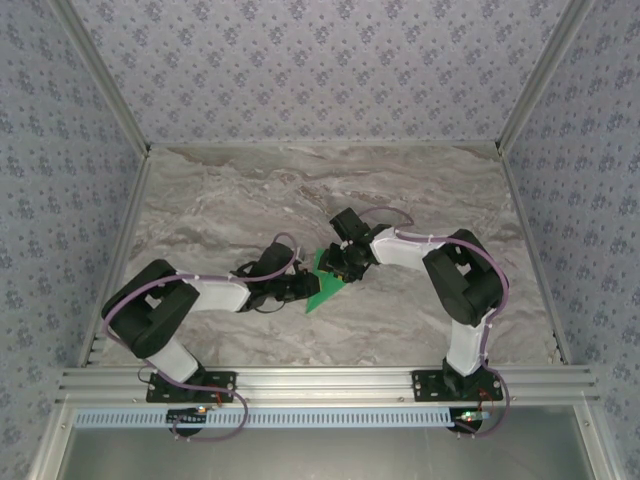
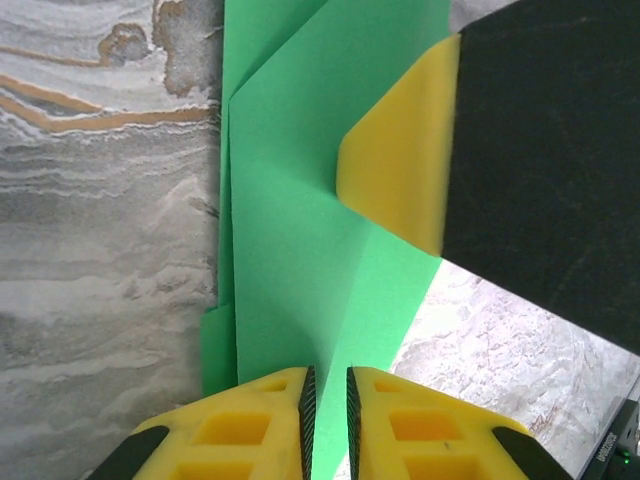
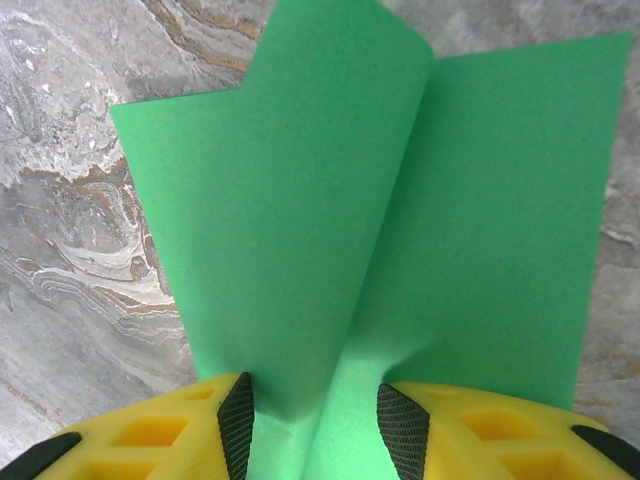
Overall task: Fold a paper plane with a square sheet of paper (pick it up from the middle)
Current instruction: Fourth fold the wing at the center of the table.
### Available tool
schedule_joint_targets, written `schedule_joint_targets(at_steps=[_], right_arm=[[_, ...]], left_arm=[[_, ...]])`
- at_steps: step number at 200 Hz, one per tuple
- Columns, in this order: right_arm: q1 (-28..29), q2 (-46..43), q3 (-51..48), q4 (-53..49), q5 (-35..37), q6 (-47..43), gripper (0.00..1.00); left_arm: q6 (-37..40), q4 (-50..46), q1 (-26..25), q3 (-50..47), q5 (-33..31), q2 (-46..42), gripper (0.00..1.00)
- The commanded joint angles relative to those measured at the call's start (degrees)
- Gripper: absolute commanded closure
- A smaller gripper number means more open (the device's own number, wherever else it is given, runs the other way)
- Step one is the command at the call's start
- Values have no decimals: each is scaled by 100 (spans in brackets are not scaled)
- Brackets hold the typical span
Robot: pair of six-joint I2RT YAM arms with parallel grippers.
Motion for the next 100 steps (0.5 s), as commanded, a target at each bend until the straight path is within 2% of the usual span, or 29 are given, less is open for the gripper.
schedule_joint_targets(at_steps=[1,73,100], right_arm=[[13,1075,-501,-527,683,6,53],[15,1124,-496,-531,661,12,53],[20,1061,-504,-527,614,21,54]], left_arm=[[146,-202,-24,111,-99,89,81],[218,-381,-30,181,-121,223,82],[292,-632,-27,256,-103,302,86]])
